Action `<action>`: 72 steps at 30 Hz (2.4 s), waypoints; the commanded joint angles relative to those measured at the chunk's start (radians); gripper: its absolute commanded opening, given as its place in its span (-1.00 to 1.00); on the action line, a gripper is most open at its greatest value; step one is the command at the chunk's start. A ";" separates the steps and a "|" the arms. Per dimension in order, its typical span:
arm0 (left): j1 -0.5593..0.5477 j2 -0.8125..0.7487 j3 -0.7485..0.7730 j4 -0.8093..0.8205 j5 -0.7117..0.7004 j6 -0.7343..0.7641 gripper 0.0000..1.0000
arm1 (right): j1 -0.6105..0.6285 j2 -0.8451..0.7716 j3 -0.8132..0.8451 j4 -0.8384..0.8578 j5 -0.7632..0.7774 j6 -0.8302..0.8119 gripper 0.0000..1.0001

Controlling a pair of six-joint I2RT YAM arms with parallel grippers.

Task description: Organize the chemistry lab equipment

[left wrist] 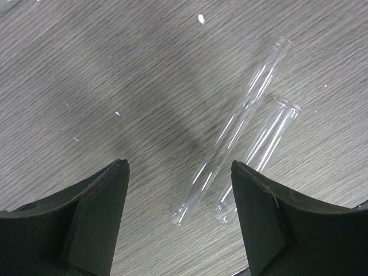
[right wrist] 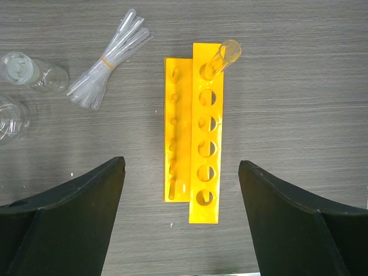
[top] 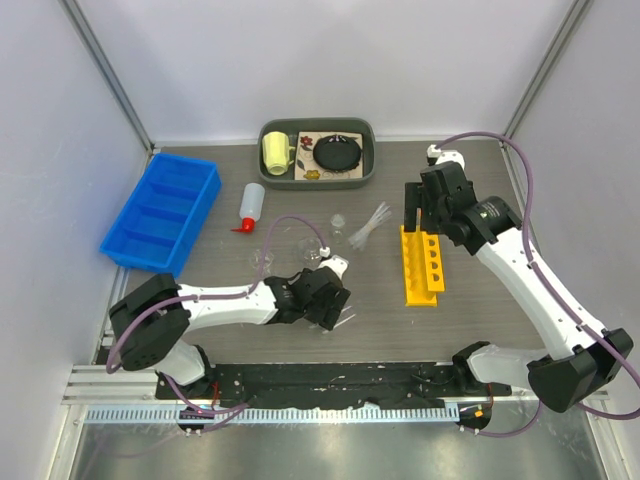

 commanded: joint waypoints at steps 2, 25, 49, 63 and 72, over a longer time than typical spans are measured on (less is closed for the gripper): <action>-0.016 0.012 -0.017 0.082 -0.018 -0.011 0.51 | 0.005 -0.030 -0.017 0.036 -0.002 -0.008 0.72; -0.032 0.072 -0.079 0.162 -0.041 -0.005 -0.42 | 0.005 -0.056 -0.057 0.036 0.004 -0.008 0.72; -0.030 -0.253 0.121 -0.010 0.331 0.222 -0.79 | 0.005 -0.091 -0.030 -0.027 -0.523 -0.005 0.72; -0.013 -0.454 -0.003 0.216 0.676 0.179 -0.72 | 0.005 -0.266 -0.174 -0.053 -1.046 0.015 0.66; 0.005 -0.471 -0.057 0.349 0.733 0.158 -0.71 | 0.005 -0.378 -0.278 0.021 -1.177 0.133 0.61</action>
